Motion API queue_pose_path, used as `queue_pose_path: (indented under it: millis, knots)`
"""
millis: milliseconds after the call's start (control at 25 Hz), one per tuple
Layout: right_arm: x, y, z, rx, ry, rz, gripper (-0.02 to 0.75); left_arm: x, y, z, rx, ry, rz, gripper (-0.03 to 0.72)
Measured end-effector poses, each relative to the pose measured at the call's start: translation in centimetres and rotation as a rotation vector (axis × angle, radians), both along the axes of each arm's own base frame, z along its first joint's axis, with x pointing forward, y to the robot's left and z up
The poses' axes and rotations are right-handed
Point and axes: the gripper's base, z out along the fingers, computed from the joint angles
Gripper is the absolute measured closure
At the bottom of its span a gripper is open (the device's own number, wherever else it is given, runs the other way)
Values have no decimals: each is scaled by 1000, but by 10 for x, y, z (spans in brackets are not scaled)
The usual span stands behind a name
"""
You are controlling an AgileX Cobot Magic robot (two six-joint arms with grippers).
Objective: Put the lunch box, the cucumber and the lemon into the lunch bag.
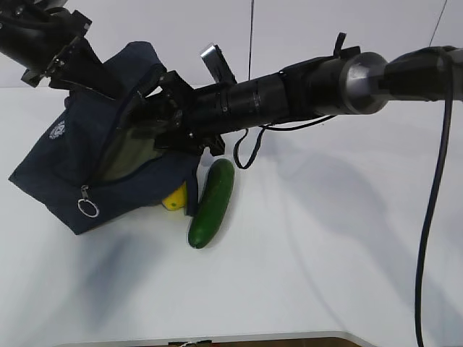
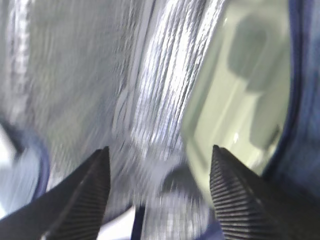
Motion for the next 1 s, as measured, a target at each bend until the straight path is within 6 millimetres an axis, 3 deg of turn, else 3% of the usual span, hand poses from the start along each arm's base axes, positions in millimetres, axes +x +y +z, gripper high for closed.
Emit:
queue_pose_path:
  millis: [160, 560, 760, 1000]
  knots:
    - [-4, 1, 1, 12, 5, 54, 240, 1, 3, 0, 0, 2, 7, 701]
    - [-6, -21, 5, 49, 5, 187, 238, 4, 23, 0, -2, 4, 54, 701]
    - [-12, -27, 18, -41, -29, 233, 238, 6, 37, 0, -2, 4, 89, 701]
    - [-23, -38, 35, -223, -30, 267, 238, 7, 40, 1, -20, 13, 105, 701]
